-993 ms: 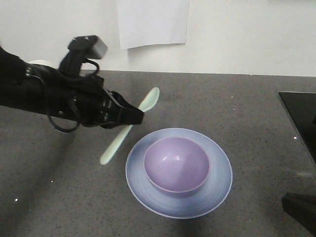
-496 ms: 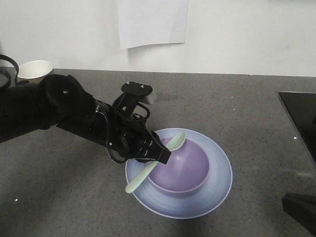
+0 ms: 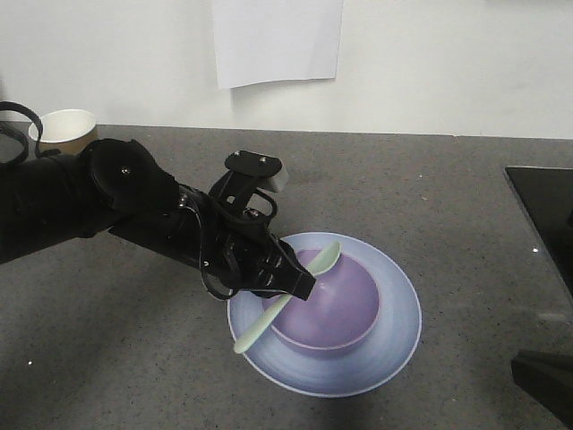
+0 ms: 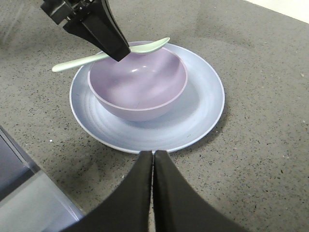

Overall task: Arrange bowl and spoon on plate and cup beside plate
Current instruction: 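Swing the left gripper with the spoon over the bowl, then lower the spoon into the bowl, open the left gripper, withdraw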

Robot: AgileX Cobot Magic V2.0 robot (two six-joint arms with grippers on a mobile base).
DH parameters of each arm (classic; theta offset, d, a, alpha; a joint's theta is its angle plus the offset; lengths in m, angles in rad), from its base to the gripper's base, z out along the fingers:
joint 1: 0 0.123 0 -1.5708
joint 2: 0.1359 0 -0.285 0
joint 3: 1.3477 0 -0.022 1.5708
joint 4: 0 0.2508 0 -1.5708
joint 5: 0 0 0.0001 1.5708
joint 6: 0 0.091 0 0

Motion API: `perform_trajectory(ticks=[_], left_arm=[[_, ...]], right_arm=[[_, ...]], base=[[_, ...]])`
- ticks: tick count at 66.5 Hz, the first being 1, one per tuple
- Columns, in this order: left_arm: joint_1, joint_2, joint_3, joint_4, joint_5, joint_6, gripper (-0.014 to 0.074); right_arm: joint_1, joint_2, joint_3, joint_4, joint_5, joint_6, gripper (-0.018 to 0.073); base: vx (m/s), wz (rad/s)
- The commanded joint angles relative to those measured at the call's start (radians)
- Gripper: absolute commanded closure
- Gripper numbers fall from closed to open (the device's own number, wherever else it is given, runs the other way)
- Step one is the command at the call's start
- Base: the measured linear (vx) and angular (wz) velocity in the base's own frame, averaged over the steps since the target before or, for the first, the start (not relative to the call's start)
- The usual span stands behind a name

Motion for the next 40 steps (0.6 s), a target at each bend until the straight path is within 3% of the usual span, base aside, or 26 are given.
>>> perform_trajectory(ticks=[1,18,40], left_arm=[[-0.004,-0.041,-0.024,-0.04,-0.024,-0.013,0.0358],[-0.004,-0.041,-0.024,-0.04,-0.03,-0.013,0.0215],[0.009,-0.134,-0.024,-0.036,-0.043,-0.013,0.0208]], right_arm=[[-0.003,0.005,-0.026,0.011,-0.054,-0.002,0.0564],[-0.003,0.005,-0.026,0.011,-0.054,-0.002,0.0564],[-0.003,0.005,-0.026,0.012,-0.054,-0.001,0.0564]], base=[[0.0,0.0],[0.0,0.0],[0.0,0.0]])
